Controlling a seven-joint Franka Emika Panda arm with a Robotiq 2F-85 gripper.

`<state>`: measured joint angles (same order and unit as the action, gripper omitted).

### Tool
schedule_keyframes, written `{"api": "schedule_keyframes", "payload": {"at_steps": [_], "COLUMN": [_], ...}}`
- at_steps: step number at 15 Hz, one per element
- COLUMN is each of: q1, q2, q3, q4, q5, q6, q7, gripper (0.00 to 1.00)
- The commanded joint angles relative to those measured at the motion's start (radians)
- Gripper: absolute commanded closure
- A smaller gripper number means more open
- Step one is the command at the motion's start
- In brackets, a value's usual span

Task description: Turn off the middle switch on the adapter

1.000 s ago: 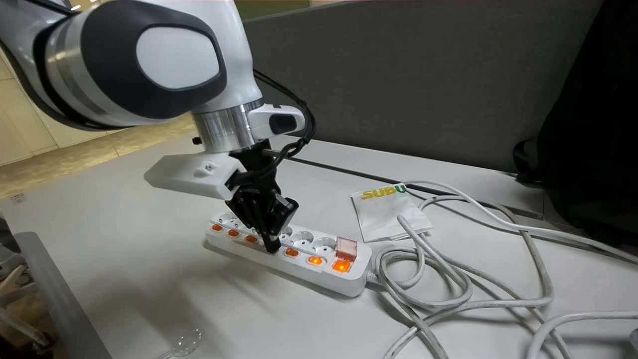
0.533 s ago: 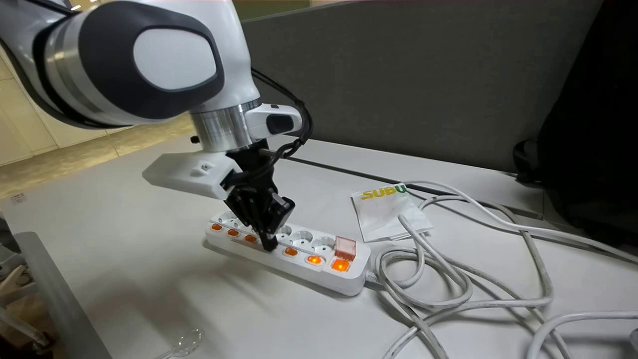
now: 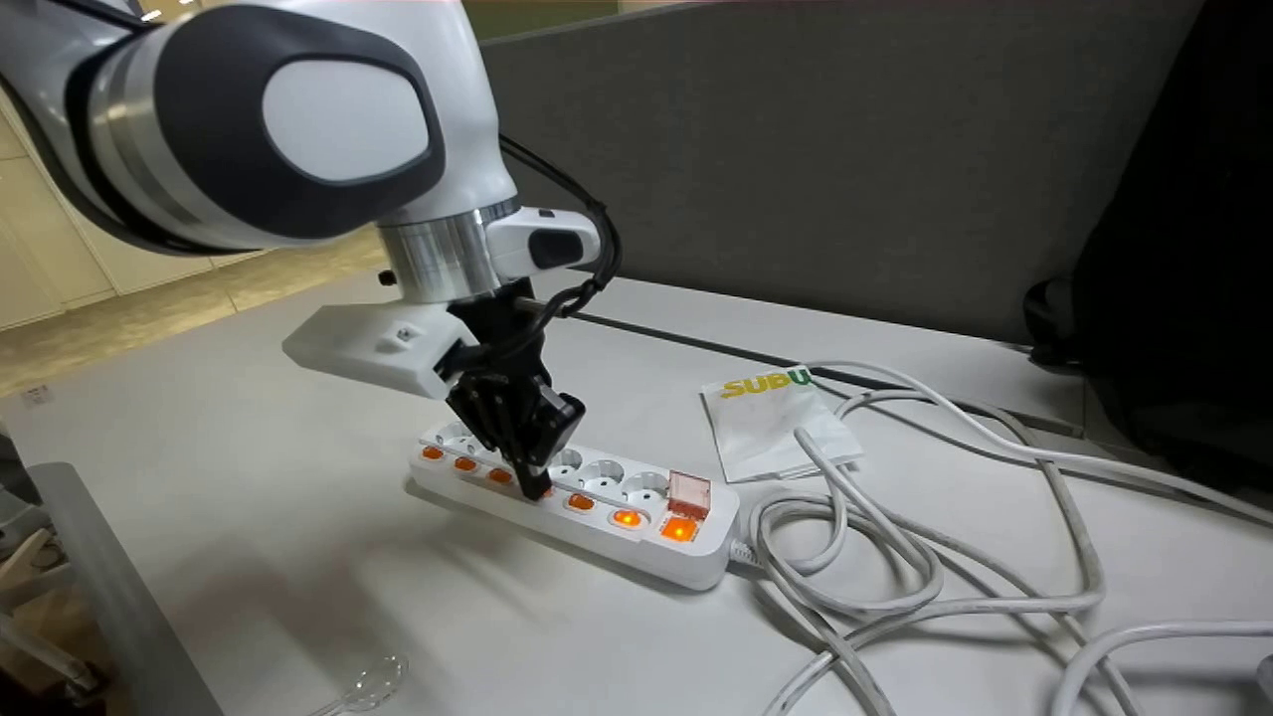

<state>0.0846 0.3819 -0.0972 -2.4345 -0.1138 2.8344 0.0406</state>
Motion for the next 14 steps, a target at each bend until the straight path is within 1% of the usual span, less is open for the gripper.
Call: {"api": "schedule_keyframes", "payload": {"at_steps": [1,3,7,9,10,12,14], "q1": [0.002,0.008,0.046,0.052,0.053,0.081,0.089], "q2": [0.010,0.025,0.052,0.062,0.064,0.063,0.057], "q3": [-0.005,-0.013,-0.053,-0.059,-0.058,-0.085,-0.092], "q4": [0.008,0.011,0.013,0.012,0.013,0.021,0.024], "q5": [0.000,-0.004,-0.034,-0.029,-0.019,-0.028,-0.022], "q6": [-0.004,-0.008,0.002,0.003,-0.005,-0.043,-0.077], "q7": [0.044,0.058,0.119,0.133,0.143,0.201,0.236], "gripper": [1.00,1.00,1.00,1.00,1.00,1.00,1.00]}}
